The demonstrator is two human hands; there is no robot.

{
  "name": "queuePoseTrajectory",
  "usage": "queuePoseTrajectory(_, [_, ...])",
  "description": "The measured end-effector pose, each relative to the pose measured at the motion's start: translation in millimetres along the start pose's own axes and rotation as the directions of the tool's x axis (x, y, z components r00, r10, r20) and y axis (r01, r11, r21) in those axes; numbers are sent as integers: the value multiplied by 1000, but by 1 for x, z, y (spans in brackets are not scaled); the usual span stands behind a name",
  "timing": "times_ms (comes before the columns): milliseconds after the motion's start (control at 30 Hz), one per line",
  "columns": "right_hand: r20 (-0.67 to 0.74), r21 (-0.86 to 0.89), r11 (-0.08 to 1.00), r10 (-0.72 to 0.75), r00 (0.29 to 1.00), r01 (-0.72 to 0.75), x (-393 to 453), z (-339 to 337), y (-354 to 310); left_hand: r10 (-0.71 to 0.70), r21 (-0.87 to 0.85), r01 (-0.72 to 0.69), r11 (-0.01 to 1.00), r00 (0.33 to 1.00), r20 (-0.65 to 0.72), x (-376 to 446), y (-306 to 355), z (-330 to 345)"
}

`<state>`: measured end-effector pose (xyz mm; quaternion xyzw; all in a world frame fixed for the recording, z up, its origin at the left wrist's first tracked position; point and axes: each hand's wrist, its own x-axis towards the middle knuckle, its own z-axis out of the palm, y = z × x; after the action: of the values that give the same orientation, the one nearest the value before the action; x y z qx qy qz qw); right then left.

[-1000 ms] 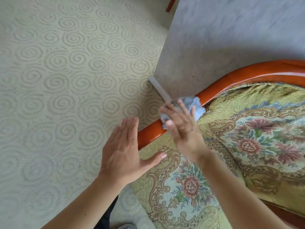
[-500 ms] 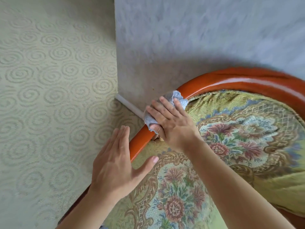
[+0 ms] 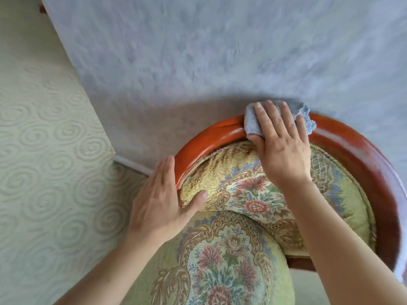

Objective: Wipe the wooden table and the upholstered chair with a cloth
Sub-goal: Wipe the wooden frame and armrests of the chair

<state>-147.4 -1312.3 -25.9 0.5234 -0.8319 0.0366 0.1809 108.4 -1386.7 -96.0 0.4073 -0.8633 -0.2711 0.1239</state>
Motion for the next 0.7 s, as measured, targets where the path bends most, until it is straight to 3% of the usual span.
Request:
queuePoseTrajectory(333, [-72, -39, 952, 302, 951, -305, -47, -19, 78, 279, 4, -279, 960, 960, 23, 41, 49, -12])
queuePoseTrajectory(433, [-88, -6, 910, 413, 907, -415, -67, -25, 99, 402, -25, -402, 915, 914, 46, 51, 77, -3])
queuePoseTrajectory(533, [-71, 51, 817, 577, 814, -574, -92, -29, 118, 500, -33, -499, 866, 862, 83, 61, 109, 12])
queuePoseTrajectory(700, [-71, 39, 758, 652, 755, -651, -135, -29, 136, 651, 33, -661, 750, 746, 142, 75, 161, 42])
